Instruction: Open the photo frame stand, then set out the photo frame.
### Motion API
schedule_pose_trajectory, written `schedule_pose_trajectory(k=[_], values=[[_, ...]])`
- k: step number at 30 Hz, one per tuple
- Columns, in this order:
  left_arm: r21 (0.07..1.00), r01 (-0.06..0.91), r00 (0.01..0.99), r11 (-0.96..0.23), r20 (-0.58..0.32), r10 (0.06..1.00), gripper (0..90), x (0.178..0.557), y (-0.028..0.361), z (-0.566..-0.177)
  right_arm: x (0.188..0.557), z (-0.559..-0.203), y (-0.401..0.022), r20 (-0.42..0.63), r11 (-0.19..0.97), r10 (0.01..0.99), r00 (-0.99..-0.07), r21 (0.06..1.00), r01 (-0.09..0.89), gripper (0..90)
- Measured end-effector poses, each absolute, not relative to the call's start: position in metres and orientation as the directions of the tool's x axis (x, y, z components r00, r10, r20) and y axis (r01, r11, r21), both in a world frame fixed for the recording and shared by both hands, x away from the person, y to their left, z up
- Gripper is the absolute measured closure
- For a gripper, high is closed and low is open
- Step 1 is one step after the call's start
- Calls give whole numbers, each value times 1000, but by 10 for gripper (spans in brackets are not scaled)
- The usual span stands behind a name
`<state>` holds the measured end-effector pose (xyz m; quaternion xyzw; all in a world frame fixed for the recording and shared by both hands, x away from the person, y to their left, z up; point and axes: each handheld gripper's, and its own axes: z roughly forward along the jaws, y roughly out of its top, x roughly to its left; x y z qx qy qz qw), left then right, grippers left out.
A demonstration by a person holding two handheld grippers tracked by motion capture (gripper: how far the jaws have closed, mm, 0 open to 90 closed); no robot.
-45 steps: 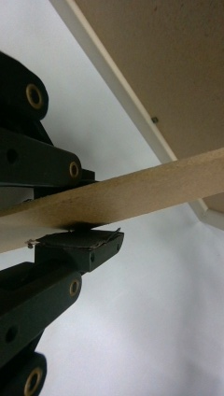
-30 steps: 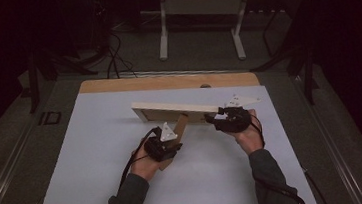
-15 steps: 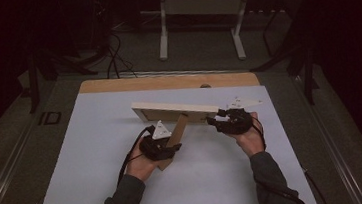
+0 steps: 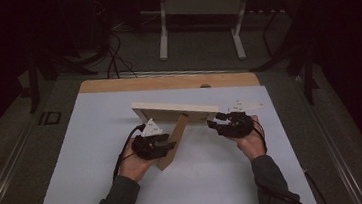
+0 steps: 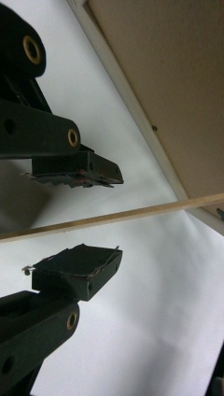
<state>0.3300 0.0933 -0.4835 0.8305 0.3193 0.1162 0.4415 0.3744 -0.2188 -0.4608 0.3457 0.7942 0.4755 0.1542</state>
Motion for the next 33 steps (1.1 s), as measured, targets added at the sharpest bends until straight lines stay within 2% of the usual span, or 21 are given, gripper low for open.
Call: schedule_pose_trajectory(k=[19, 24, 33], values=[[836, 415, 733, -358, -75, 676, 616, 328, 116, -472, 361, -477, -228, 141, 265, 700, -700, 859, 438, 621], [839, 407, 740, -361, -71, 669, 656, 329, 121, -468, 358, -482, -227, 137, 264, 700, -701, 862, 432, 681], [839, 411, 741, -356, -79, 667, 641, 332, 127, -459, 351, -481, -223, 116, 272, 708, -697, 866, 420, 710]])
